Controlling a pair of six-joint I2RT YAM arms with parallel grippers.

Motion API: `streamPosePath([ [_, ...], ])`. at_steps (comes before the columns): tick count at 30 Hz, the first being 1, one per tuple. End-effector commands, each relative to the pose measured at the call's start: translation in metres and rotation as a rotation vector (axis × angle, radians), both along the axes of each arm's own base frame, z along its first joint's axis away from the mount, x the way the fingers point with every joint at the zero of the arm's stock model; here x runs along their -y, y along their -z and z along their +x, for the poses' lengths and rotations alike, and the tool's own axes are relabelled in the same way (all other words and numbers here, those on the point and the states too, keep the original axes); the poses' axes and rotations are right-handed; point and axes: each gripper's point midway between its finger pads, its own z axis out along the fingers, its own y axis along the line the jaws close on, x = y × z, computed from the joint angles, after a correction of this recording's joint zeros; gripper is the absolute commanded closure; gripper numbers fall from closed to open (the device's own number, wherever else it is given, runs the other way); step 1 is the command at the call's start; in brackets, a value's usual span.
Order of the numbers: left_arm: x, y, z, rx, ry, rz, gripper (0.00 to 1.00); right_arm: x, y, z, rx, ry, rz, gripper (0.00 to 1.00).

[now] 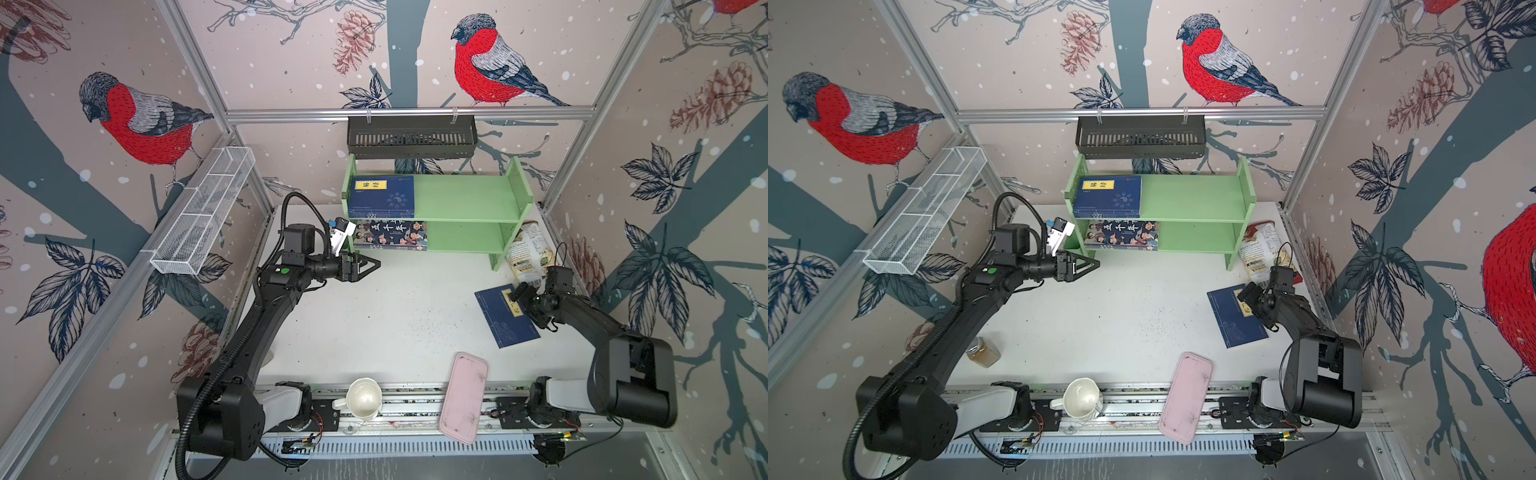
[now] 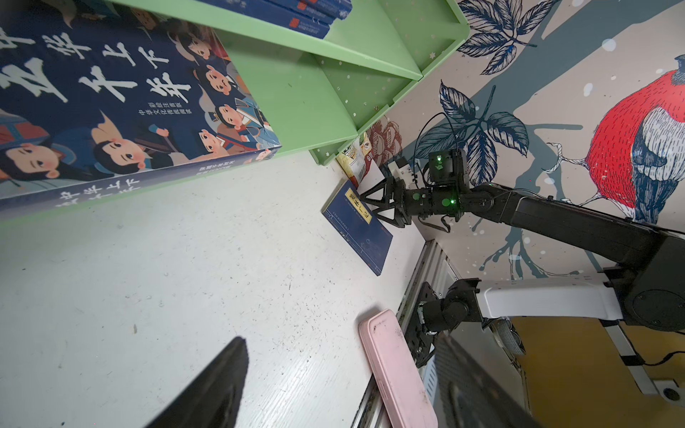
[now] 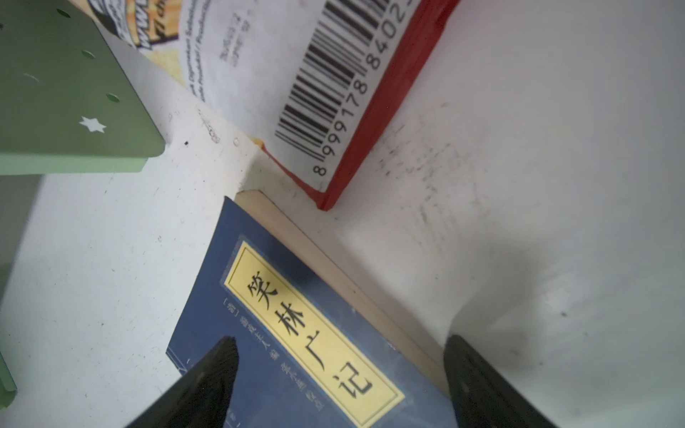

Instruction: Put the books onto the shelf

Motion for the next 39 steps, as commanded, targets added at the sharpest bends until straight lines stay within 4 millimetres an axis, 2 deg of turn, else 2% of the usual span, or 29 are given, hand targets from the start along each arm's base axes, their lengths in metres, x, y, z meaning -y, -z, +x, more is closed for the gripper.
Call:
streamPosePath([
  [1,0.001,-0.003,0.002,0.025,0.003,-0.002,0.2,-0.014,0.0,0.003,0.006,-0.052,0.022,0.13],
  [11,0.002,0.005,0.001,-0.009,0.005,-0.007,0.2,-0.08,0.0,0.008,0.021,-0.164,0.102,0.13],
  [16,0.004,0.012,0.0,-0.041,0.014,-0.014,0.2,-0.112,-0.009,0.015,0.061,-0.208,0.15,0.12],
  [18,0.005,0.019,-0.003,-0.063,0.016,-0.013,0.2,-0.109,-0.011,0.015,0.058,-0.196,0.116,0.12],
  [22,0.009,0.027,-0.007,-0.091,0.025,-0.02,0.2,-0.087,-0.013,0.007,0.041,-0.162,0.028,0.11],
  [26,0.012,0.035,-0.009,-0.097,0.018,-0.012,0.2,-0.074,-0.004,-0.006,0.015,-0.151,0.029,0.11],
  [35,0.016,0.047,-0.009,-0.138,0.012,-0.019,0.2,-0.088,0.01,-0.015,-0.005,-0.196,0.109,0.11],
  [39,0.015,0.053,-0.008,-0.152,0.002,-0.018,0.2,-0.103,0.01,-0.017,0.006,-0.232,0.163,0.11],
])
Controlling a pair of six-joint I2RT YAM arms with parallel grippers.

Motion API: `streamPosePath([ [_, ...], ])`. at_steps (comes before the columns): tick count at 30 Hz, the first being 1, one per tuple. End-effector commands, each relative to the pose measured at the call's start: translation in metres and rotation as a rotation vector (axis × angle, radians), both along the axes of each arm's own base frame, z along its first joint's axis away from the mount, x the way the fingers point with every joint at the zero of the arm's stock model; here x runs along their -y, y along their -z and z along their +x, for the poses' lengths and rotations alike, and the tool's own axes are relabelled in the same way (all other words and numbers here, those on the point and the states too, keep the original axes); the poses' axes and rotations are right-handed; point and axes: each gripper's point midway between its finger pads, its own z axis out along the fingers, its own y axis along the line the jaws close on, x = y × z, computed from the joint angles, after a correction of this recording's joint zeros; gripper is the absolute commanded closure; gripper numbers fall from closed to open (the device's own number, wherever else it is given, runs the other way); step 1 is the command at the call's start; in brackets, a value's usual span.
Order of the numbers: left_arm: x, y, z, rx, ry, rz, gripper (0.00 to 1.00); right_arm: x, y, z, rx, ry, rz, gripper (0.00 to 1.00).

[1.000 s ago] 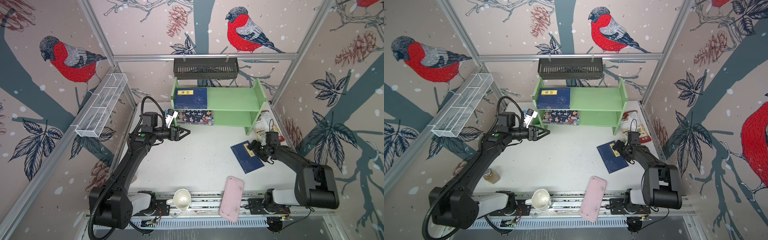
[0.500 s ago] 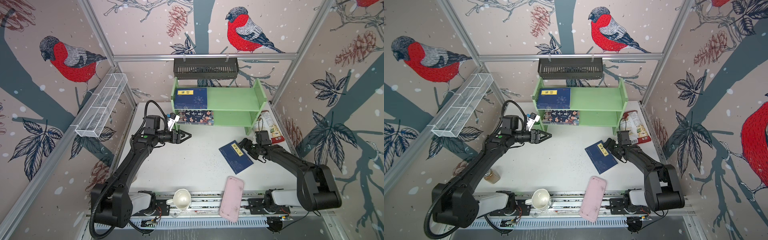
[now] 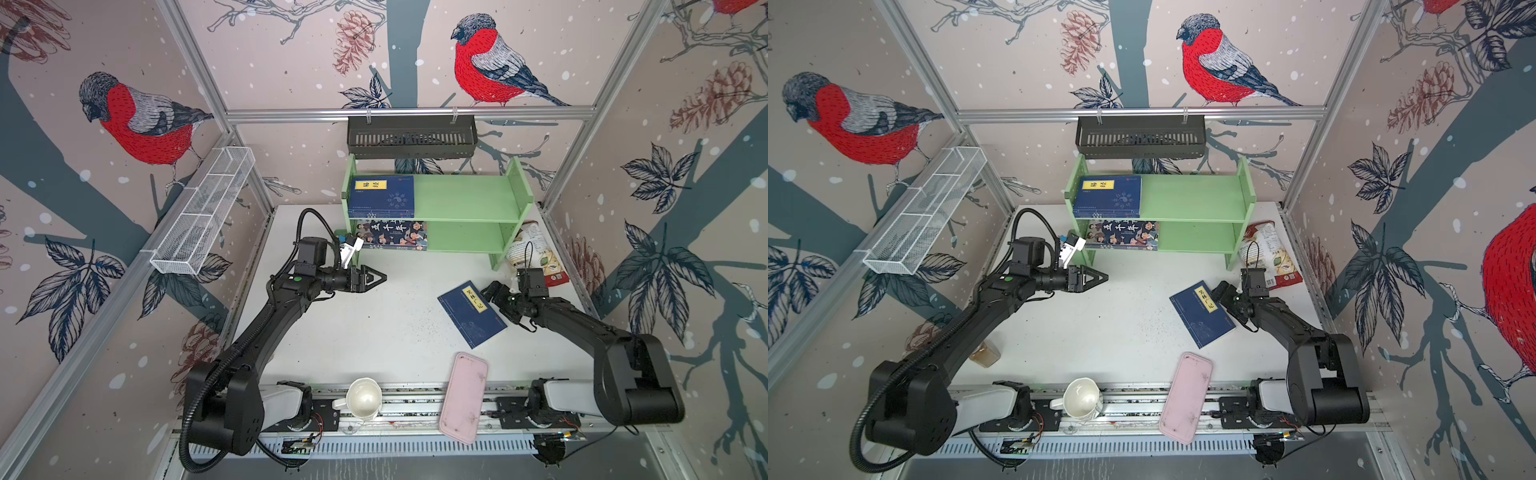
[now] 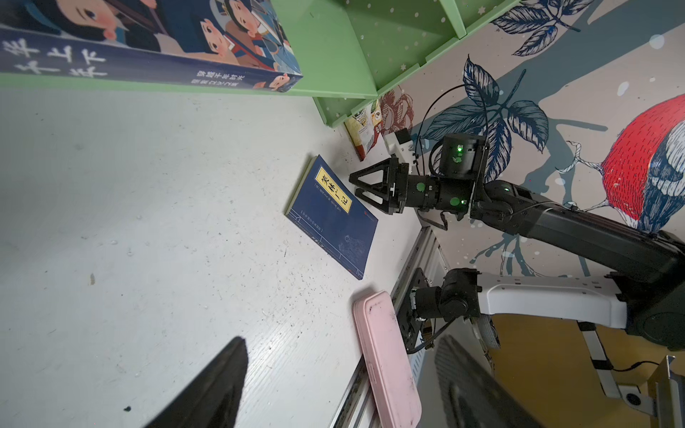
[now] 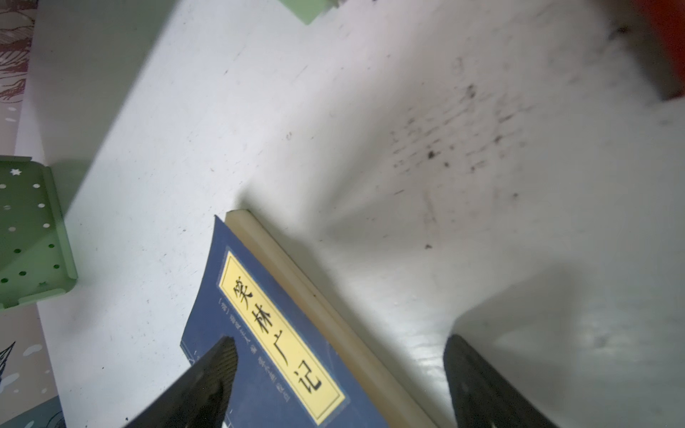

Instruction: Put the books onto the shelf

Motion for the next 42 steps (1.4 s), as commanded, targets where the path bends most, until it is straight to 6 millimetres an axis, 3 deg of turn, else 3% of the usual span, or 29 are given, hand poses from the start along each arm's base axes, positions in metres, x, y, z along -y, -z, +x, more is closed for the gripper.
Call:
streamPosePath([
  [1,0.002,-0.001,0.003,0.018,-0.001,-0.017,0.2,-0.017,0.013,-0.021,-0.094,-0.039,0.064,0.12],
  [7,-0.002,0.015,0.006,-0.024,-0.05,-0.003,0.2,-0.06,0.008,-0.023,-0.083,-0.131,0.146,0.12],
  [19,-0.008,0.054,0.003,-0.098,-0.117,0.018,0.15,-0.136,-0.023,-0.011,0.003,-0.246,0.248,0.12],
  [22,-0.009,0.063,0.0,-0.119,-0.122,0.015,0.13,-0.137,-0.021,-0.011,-0.004,-0.255,0.214,0.12],
  [28,-0.008,0.078,-0.002,-0.172,-0.13,0.01,0.12,-0.105,-0.002,-0.021,-0.06,-0.245,0.055,0.12],
  [32,-0.007,0.087,-0.002,-0.203,-0.125,0.014,0.12,-0.1,0.007,-0.03,-0.1,-0.288,0.051,0.13],
  [37,-0.004,0.093,-0.002,-0.216,-0.118,0.029,0.12,-0.12,0.008,-0.04,-0.122,-0.38,0.14,0.14],
  [42,-0.007,0.106,-0.002,-0.242,-0.133,0.06,0.12,-0.159,-0.002,-0.046,-0.102,-0.468,0.243,0.15],
])
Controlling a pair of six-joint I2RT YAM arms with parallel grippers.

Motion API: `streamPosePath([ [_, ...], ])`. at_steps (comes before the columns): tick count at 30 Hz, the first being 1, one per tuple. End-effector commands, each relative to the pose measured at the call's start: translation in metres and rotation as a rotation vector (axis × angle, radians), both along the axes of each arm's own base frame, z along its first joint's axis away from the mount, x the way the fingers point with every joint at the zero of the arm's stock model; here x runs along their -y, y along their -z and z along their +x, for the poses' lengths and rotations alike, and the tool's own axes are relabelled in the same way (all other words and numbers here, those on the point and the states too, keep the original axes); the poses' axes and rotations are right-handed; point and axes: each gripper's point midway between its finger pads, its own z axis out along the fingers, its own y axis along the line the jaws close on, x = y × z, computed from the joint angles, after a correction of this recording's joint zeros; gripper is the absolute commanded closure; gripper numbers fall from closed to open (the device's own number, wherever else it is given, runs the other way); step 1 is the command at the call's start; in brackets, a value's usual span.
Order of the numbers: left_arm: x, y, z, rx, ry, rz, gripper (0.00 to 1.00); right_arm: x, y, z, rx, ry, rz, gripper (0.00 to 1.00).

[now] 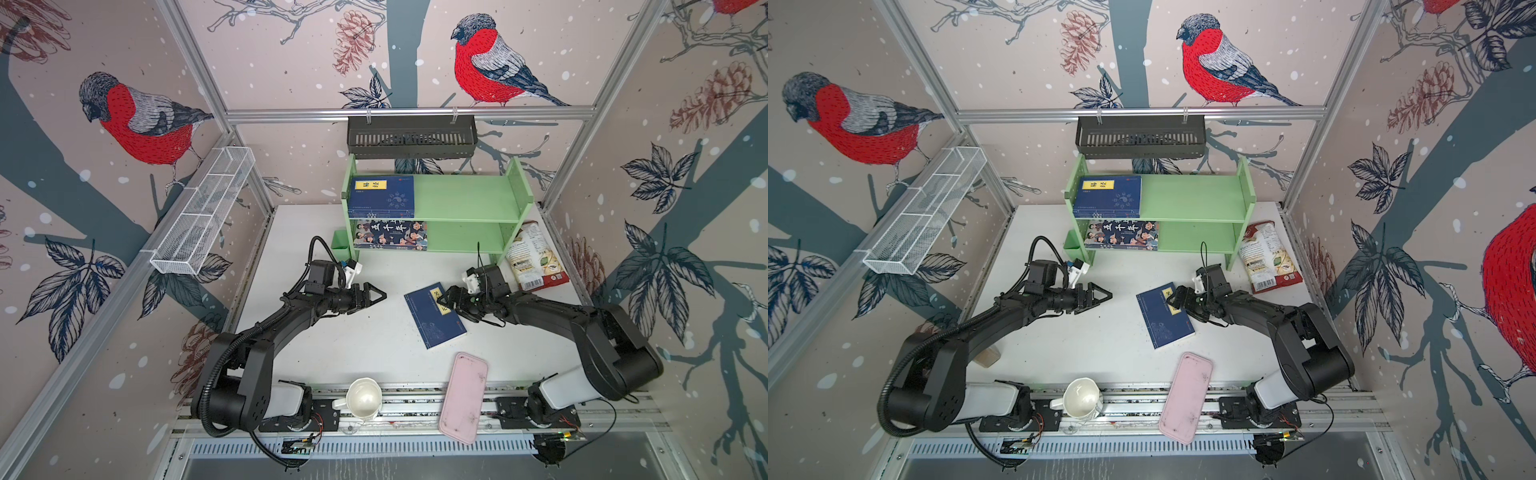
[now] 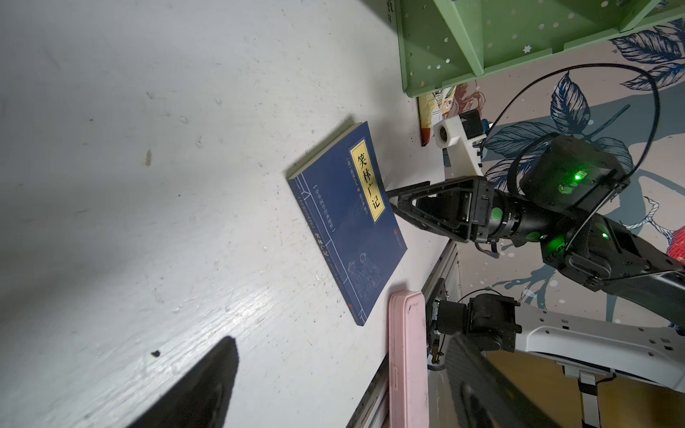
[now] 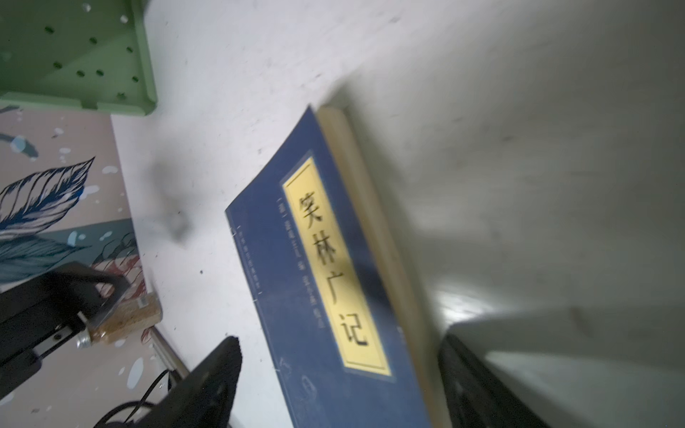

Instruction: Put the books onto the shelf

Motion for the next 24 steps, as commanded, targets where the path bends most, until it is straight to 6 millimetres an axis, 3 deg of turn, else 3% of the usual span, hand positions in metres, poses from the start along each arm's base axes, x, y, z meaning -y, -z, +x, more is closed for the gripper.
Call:
streamPosePath([
  [1,0.0,0.003,0.005,0.022,0.001,0.015,0.12,-0.02,0.001,-0.017,-0.063,-0.066,0.037,0.15],
  [6,-0.001,0.021,0.003,-0.025,0.006,0.037,0.12,-0.052,-0.017,-0.013,-0.027,-0.105,0.101,0.15],
  [11,-0.005,0.031,0.005,-0.035,-0.005,0.076,0.13,-0.067,-0.025,-0.012,-0.01,-0.119,0.123,0.16],
  [18,-0.01,0.042,0.001,-0.046,-0.03,0.105,0.12,-0.044,-0.006,-0.011,-0.019,-0.067,0.019,0.17],
  [24,-0.006,0.05,-0.002,-0.066,-0.013,0.101,0.12,-0.045,0.005,-0.019,-0.059,-0.105,0.028,0.18],
])
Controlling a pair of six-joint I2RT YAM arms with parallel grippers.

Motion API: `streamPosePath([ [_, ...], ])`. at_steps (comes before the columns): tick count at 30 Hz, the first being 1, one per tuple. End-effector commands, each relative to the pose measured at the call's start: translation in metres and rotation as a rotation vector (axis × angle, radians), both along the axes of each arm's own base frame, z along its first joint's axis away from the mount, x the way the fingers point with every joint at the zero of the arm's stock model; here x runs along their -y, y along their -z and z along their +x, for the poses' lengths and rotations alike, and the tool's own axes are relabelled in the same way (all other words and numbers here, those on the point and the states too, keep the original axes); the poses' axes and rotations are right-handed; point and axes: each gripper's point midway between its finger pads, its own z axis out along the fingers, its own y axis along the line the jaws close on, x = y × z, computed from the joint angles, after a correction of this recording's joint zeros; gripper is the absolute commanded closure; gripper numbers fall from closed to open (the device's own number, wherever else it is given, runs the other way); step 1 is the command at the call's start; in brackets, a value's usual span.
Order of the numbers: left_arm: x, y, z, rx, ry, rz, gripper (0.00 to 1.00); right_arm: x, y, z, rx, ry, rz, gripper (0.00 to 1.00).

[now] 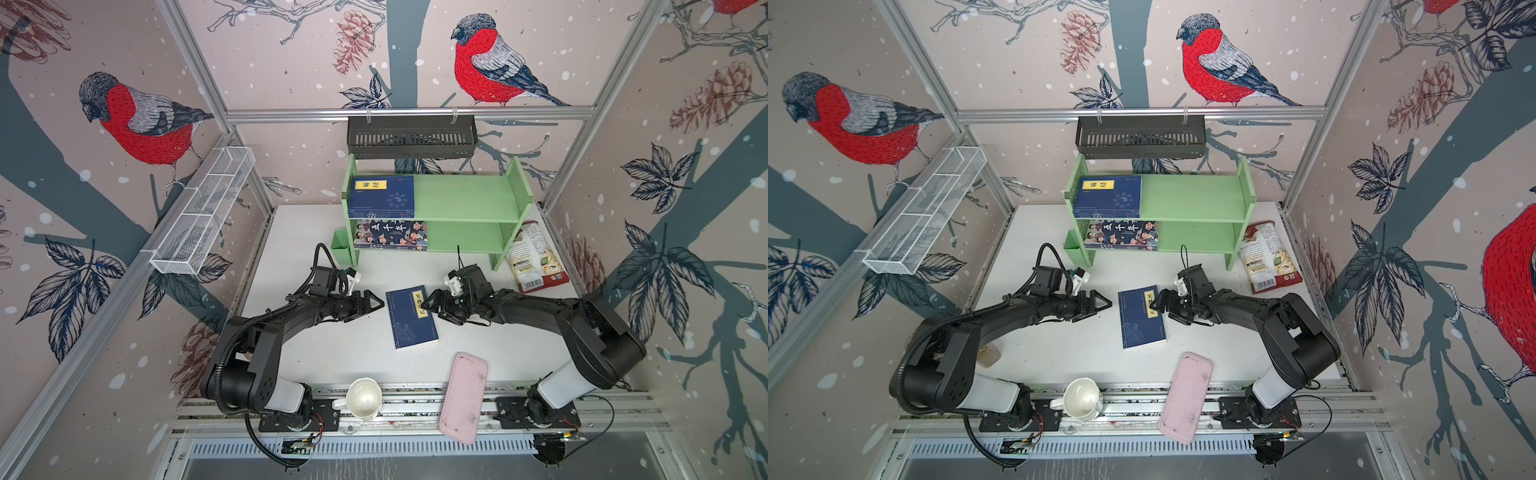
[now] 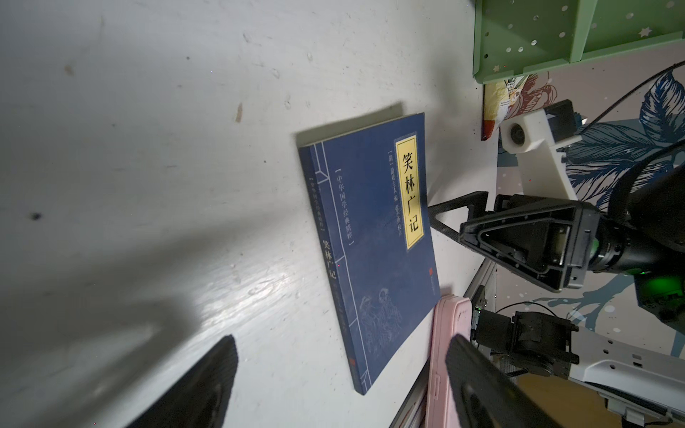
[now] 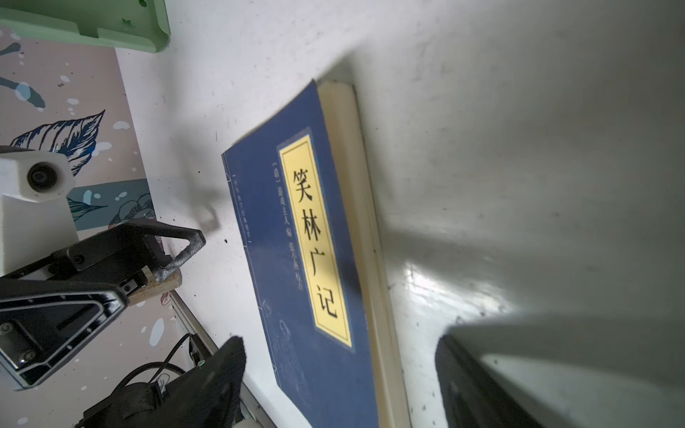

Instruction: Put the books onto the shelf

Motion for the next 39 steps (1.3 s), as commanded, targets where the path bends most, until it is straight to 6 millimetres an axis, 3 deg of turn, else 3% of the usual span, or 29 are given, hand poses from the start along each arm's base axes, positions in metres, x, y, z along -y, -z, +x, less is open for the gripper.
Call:
streamPosePath([
  [1,0.004,0.003,0.002,0.021,0.019,-0.004,0.13,-0.001,0.005,-0.005,-0.017,-0.03,-0.004,0.19],
  [15,0.012,0.027,-0.005,-0.059,0.037,-0.014,0.13,-0.029,-0.007,-0.014,-0.034,-0.097,0.165,0.27],
  [31,0.018,0.027,-0.003,-0.067,0.041,-0.035,0.15,-0.042,-0.035,-0.009,0.008,-0.104,0.249,0.43],
  [36,0.017,0.025,-0.002,-0.061,0.035,-0.028,0.16,-0.038,-0.027,-0.007,0.007,-0.096,0.201,0.5],
  [39,0.017,0.025,-0.003,-0.065,0.032,-0.031,0.16,-0.034,-0.02,-0.006,-0.003,-0.085,0.16,0.48],
])
